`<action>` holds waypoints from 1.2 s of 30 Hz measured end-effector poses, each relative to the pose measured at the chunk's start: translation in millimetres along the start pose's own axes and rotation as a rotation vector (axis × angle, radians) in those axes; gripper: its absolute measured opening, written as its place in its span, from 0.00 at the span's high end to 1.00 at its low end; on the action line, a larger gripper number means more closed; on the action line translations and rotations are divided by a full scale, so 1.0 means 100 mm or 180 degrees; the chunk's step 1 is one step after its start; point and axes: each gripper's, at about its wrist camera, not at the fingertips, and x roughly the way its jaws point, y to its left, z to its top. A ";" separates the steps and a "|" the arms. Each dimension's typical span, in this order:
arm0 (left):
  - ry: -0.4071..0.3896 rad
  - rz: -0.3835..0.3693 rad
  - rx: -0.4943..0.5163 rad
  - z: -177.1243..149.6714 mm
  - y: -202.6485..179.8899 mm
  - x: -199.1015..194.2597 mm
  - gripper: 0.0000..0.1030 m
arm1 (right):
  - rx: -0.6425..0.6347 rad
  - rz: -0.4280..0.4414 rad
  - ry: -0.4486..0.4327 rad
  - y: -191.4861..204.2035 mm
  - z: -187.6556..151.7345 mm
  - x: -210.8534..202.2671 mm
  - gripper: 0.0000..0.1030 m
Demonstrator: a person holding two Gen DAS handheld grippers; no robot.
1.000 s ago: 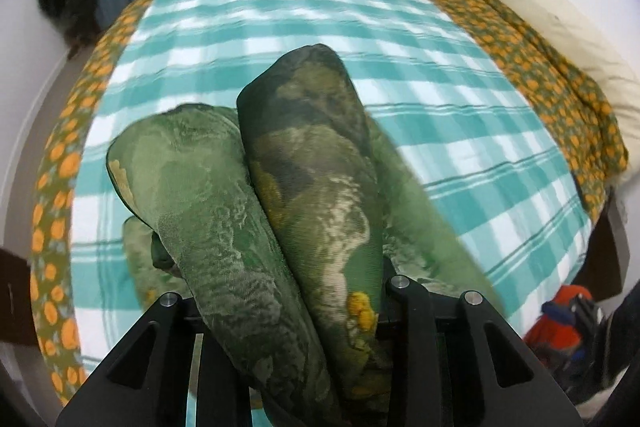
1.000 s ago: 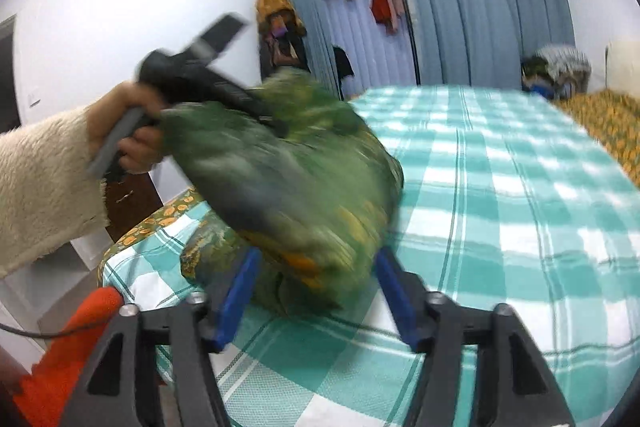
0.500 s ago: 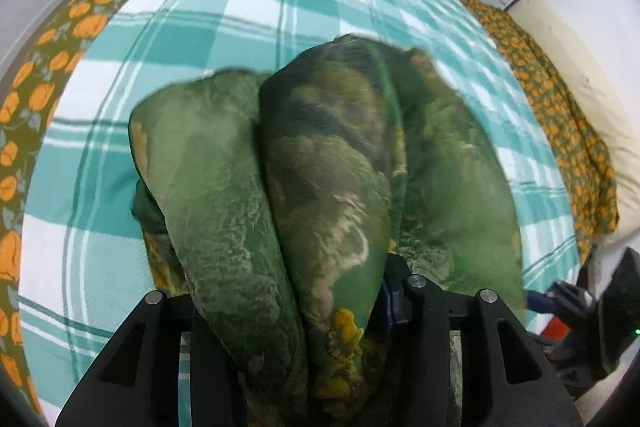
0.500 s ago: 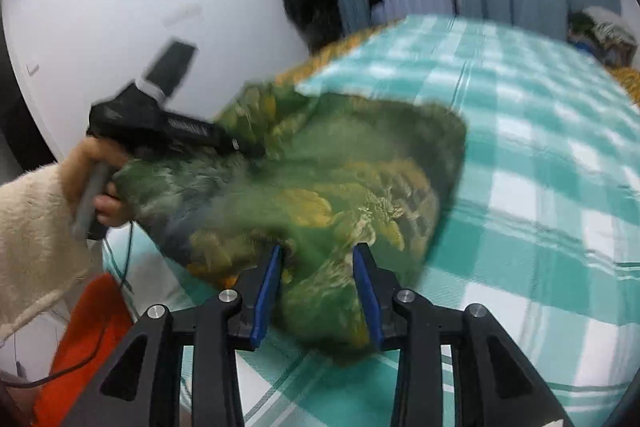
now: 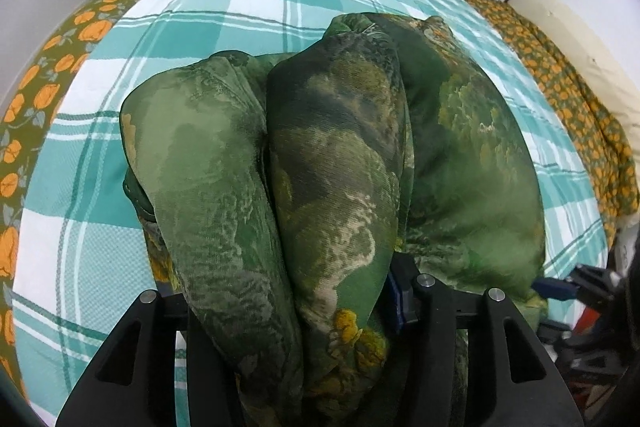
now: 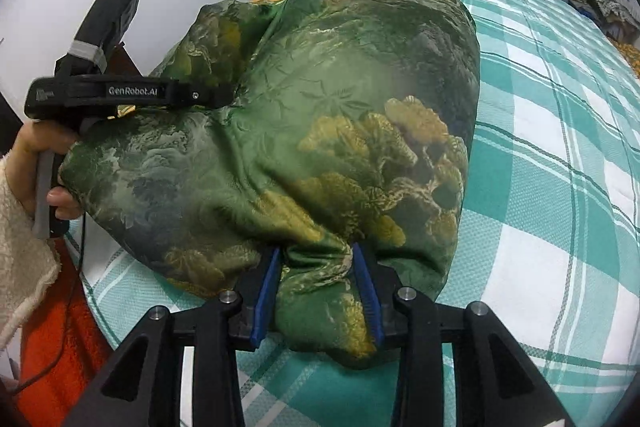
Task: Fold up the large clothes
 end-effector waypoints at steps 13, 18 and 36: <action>-0.0059 -0.0038 -0.0050 -0.04 0.06 0.00 0.50 | 0.0338 -0.0199 -0.0233 -0.40 1.51 0.07 0.64; -0.0042 -0.0085 -0.0130 -0.06 0.11 0.03 0.50 | 0.0664 -0.0225 0.0148 -0.58 1.83 0.86 0.63; -0.0011 -0.0119 -0.0188 -0.06 0.15 0.08 0.49 | -0.0157 -0.0570 -0.0201 -0.05 0.97 0.29 0.63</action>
